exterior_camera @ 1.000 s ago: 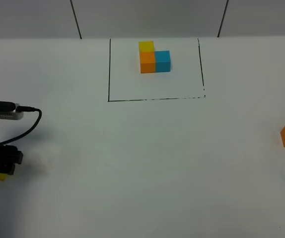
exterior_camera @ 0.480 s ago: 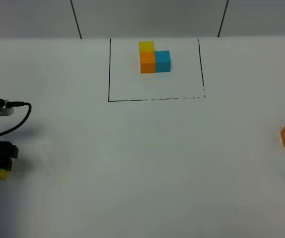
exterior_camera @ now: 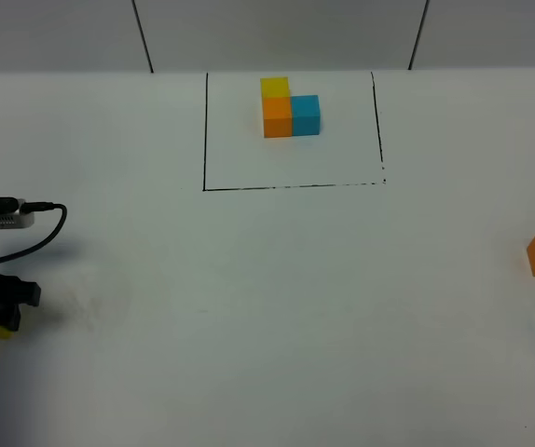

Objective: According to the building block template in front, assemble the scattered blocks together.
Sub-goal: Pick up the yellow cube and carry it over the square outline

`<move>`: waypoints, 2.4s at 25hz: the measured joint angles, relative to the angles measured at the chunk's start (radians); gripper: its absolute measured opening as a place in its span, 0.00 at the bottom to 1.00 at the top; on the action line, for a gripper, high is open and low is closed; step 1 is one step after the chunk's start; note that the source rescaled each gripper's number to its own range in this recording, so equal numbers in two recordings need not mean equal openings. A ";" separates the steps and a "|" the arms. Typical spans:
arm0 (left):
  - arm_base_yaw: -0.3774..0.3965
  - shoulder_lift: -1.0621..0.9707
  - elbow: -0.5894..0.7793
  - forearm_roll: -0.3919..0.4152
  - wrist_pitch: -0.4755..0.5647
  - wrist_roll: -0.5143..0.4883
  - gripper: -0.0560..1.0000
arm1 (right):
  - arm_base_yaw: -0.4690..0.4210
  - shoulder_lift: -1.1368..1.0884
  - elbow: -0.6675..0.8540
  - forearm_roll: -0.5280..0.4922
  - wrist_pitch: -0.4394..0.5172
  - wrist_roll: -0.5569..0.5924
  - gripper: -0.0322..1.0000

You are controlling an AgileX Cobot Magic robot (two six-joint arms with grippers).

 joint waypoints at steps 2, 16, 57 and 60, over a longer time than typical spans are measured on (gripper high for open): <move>0.000 0.000 0.000 0.000 0.000 0.000 0.06 | 0.000 0.000 0.000 0.000 0.000 0.000 0.74; -0.306 0.045 -0.376 0.000 0.272 0.372 0.05 | 0.000 0.000 0.000 0.000 0.000 0.000 0.74; -0.719 0.857 -1.568 -0.072 0.711 0.927 0.05 | 0.000 0.000 0.000 0.000 0.000 0.000 0.74; -0.719 0.857 -1.568 -0.075 0.711 0.928 0.05 | 0.000 0.000 0.000 0.000 0.000 0.000 0.74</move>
